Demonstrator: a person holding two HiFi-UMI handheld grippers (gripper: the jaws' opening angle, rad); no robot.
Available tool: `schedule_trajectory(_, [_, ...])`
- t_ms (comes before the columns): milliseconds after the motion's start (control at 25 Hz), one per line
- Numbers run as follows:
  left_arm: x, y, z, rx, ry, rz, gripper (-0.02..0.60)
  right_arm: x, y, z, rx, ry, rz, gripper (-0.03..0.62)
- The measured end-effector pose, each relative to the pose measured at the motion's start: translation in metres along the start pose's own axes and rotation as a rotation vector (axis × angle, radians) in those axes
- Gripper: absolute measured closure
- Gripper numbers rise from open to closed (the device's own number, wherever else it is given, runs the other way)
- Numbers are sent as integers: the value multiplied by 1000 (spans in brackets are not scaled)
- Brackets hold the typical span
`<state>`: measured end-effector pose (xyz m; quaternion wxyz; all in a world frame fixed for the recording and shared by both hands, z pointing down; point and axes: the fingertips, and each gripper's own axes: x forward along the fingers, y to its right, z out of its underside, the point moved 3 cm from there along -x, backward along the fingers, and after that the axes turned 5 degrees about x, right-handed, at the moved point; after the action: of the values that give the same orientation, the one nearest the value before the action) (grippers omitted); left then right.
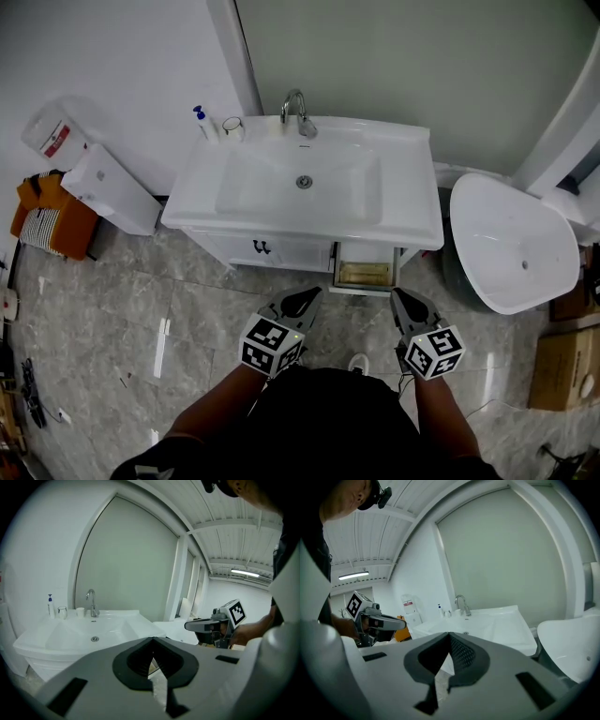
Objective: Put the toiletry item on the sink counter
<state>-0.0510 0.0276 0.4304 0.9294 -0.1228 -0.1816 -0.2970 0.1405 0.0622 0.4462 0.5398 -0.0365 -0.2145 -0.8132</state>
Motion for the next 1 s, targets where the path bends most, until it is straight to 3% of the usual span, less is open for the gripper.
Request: schedule_trajectory(1000, [-13, 0, 2, 6, 14, 20, 581, -5, -12, 4, -19, -19, 12, 592])
